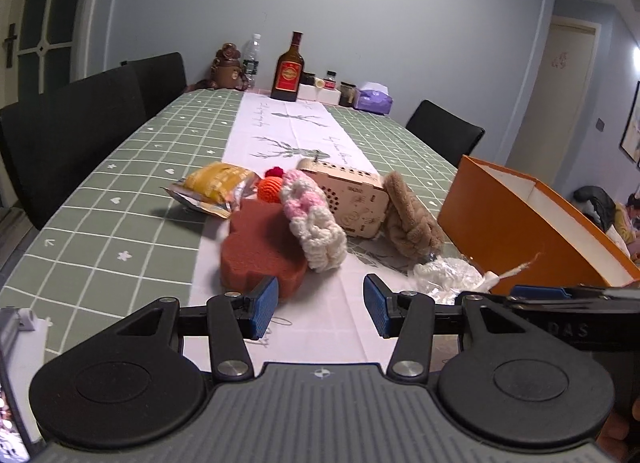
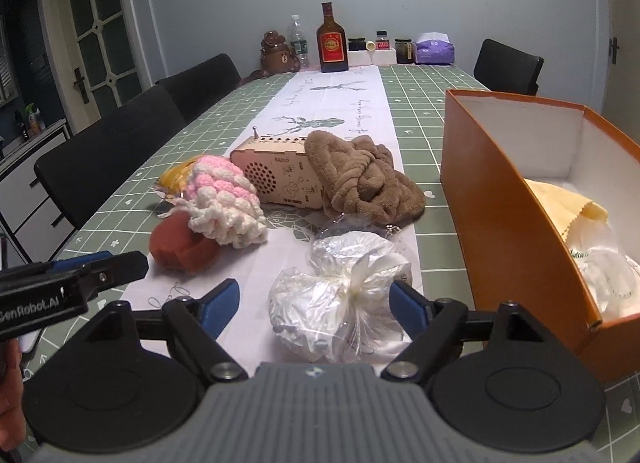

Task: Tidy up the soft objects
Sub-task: 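Withdraw the right tool from the box back toward the pile, then grasp the plastic-wrapped white bundle with the left tool while the right tool grasps the brown towel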

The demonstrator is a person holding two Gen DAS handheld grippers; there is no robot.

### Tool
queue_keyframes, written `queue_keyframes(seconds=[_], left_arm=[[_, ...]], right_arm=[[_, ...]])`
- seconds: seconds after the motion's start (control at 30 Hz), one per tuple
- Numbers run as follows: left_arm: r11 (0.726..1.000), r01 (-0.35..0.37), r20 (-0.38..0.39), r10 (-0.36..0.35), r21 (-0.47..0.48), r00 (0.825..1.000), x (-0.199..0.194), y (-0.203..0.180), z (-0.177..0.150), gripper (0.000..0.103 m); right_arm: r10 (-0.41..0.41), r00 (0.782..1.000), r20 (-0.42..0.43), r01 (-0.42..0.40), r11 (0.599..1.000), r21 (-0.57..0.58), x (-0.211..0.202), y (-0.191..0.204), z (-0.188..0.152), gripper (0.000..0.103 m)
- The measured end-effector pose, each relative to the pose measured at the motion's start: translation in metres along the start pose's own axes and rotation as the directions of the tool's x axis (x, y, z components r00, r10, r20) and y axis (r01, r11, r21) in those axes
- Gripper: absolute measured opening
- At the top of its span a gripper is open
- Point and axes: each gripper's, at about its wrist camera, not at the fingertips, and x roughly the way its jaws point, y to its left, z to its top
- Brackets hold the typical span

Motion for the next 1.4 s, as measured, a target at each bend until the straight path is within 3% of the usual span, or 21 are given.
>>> queue_keyframes(seconds=[0.17,0.23,0.3,0.4,0.5,0.63,0.73,0.9,1.0,1.17,1.4], left_arm=[[0.998,0.065,-0.03,-0.064,0.01,0.997,0.009,-0.012,0.004,0.057],[0.994,0.103,-0.043,-0.102,0.027,0.994,0.014,-0.022,0.009,0.057],[0.988,0.145,-0.058,-0.142,0.05,0.988,0.02,-0.034,0.012,0.06],[0.977,0.199,-0.095,-0.192,0.071,0.977,0.033,-0.05,0.012,0.07],[0.97,0.227,-0.145,-0.214,0.082,0.966,0.05,-0.063,0.009,0.072],[0.969,0.236,-0.218,-0.214,0.077,0.952,0.075,-0.074,0.003,0.072],[0.966,0.25,-0.238,-0.229,0.063,0.944,0.086,-0.078,-0.001,0.079],[0.965,0.247,-0.295,-0.21,0.093,0.932,0.099,-0.091,-0.007,0.078],[0.964,0.262,-0.297,-0.238,0.042,0.925,0.104,-0.09,-0.009,0.06],[0.971,0.231,-0.256,-0.21,0.056,0.944,0.097,-0.086,0.0,0.041],[0.992,0.097,-0.189,-0.081,0.077,0.979,0.064,-0.064,0.012,0.038]], right_arm=[[-0.023,0.998,0.051,0.024,1.0,-0.016,-0.009,-0.007,0.013,0.079],[-0.062,0.994,0.084,0.066,0.997,-0.045,-0.017,-0.01,0.02,0.068],[-0.097,0.99,0.104,0.103,0.993,-0.052,-0.021,-0.015,0.024,0.063],[-0.099,0.991,0.09,0.103,0.994,-0.034,-0.02,-0.025,0.027,0.051],[-0.1,0.992,0.08,0.101,0.995,-0.02,-0.016,-0.032,0.025,0.045],[-0.084,0.993,0.083,0.087,0.995,-0.041,-0.014,-0.033,0.024,0.044],[-0.07,0.994,0.08,0.074,0.996,-0.052,-0.011,-0.034,0.024,0.044],[-0.045,0.997,0.069,0.049,0.997,-0.062,-0.003,-0.037,0.026,0.044],[-0.037,0.997,0.061,0.042,0.997,-0.072,0.002,-0.037,0.026,0.044],[-0.033,0.997,0.066,0.039,0.995,-0.092,0.005,-0.037,0.028,0.044],[-0.033,0.994,0.102,0.043,0.995,-0.095,0.015,-0.03,0.039,0.045]])
